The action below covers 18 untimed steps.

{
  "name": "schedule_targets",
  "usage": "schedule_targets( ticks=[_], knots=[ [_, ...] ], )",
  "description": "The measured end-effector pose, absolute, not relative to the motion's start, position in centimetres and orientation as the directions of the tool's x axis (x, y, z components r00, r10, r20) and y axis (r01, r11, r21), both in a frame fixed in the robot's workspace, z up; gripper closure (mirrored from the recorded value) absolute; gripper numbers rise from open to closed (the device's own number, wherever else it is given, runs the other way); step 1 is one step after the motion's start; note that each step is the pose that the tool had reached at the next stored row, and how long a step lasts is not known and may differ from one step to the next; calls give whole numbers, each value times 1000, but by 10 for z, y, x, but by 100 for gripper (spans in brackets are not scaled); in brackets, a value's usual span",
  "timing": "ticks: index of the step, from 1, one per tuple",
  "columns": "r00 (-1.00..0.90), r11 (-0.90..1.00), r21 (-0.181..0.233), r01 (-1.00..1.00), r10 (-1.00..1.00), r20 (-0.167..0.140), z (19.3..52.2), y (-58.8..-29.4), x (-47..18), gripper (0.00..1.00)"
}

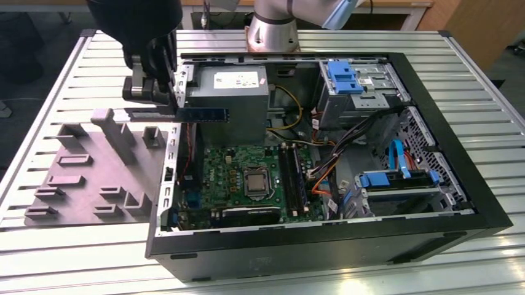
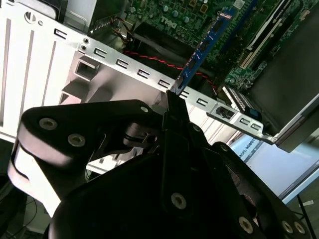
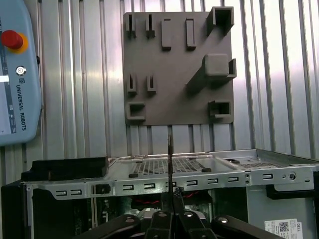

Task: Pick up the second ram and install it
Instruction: 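Pick up the second ram and move it above second insertion slot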

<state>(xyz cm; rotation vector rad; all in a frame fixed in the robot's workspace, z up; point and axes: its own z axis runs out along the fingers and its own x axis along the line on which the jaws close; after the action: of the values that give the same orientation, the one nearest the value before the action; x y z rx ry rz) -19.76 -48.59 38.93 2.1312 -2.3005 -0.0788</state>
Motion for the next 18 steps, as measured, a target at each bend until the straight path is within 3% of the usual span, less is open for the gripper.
schedule_targets(
  ticks=[18],
  knots=[
    [-77,76,40,-996,-997,-31,389,-486,-179,88]
  ],
)
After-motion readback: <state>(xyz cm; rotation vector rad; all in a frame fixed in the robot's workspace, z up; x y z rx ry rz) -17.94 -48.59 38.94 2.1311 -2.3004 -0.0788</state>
